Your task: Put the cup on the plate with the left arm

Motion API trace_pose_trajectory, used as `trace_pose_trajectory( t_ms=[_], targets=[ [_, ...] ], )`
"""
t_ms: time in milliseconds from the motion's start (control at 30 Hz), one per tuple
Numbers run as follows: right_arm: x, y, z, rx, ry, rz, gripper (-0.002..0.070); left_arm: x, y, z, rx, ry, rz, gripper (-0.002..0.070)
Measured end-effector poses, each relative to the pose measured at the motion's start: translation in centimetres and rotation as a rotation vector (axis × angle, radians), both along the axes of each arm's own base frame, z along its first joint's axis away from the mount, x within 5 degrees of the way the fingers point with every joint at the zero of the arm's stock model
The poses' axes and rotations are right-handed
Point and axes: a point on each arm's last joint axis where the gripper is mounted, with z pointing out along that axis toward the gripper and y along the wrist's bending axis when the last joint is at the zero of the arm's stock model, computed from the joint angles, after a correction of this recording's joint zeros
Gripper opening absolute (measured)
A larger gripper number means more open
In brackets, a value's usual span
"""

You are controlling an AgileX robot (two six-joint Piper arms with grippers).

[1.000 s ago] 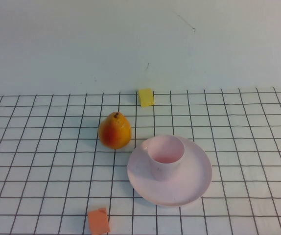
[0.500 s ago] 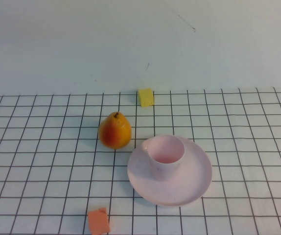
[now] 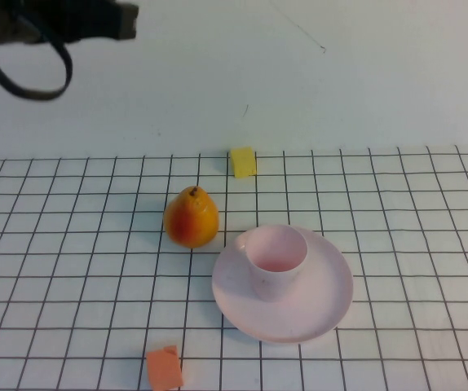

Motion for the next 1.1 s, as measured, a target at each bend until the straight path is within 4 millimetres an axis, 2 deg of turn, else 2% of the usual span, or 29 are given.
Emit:
trace_pose_trajectory(
  t_ms=[167,300,500,767,1100],
  targets=[
    [0.0,0.0,0.0,0.000,0.000,0.000,-0.0002,0.0,2.6,-3.4,-0.124,0.008,0.107,-0.0001],
    [0.0,0.0,0.0,0.000,0.000,0.000,-0.0002,-1.0,5.1,-5.8,-0.182,0.034,0.206,-0.0001],
    [0.0,0.0,0.0,0.000,0.000,0.000,-0.0002,-5.2,7.7,-8.2,-0.097,-0.002,0.259,-0.0001],
    [0.0,0.0,0.0,0.000,0.000,0.000,-0.0002,-11.6,9.1,-12.9,-0.110,-0.134,0.321,-0.0001],
    [0.0,0.0,0.0,0.000,0.000,0.000,-0.0002,-17.5,10.6,-23.3,-0.170,-0.373,0.443,-0.0001]
  ],
)
